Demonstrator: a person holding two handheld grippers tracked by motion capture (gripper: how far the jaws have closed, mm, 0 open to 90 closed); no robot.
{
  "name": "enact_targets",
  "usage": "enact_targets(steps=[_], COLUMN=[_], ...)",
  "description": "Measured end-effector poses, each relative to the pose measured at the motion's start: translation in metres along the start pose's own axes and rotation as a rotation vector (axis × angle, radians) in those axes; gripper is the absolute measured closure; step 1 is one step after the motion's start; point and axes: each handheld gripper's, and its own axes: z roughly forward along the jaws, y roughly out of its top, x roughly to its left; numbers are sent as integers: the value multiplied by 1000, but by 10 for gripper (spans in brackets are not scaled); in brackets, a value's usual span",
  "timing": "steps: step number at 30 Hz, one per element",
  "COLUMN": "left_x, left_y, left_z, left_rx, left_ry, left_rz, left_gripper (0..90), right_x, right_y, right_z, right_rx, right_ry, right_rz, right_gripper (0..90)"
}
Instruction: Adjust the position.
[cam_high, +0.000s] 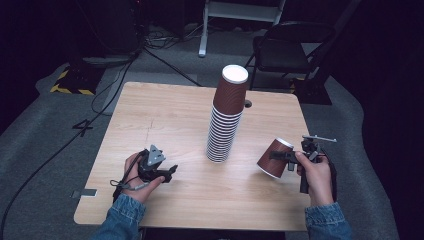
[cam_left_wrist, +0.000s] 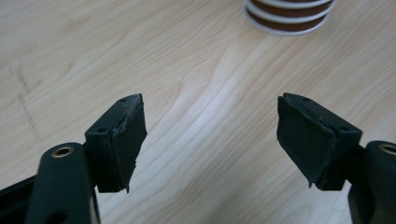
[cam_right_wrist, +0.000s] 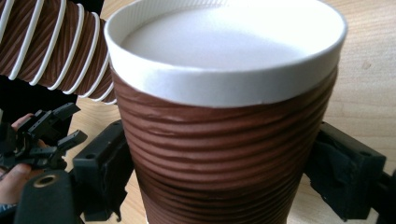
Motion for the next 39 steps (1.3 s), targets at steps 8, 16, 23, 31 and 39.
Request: enact_targets(steps=[8,16,23,31,39], left_x=[-25,-49,-66,-87,-103], left_y=[23,41,58,75,88], left_z=[6,17,27,40,50], left_rx=[-55,-108,-103,-128,-170], left_ry=[-55,-138,-190,-218,-254], left_rz=[92,171,226,276,292], left_gripper=[216,207,197,198,239], right_x=[-7,-12,-8,-6,3], right_y=[-8,-10,-11,-9,-11], right_z=[-1,-4,-2,1,4], right_rx=[-12,-19,-16,-18,-8], right_ry=[17,32,48,74,88], right_rz=[55,81,79,76,65], right_gripper=[166,165,166,165,166])
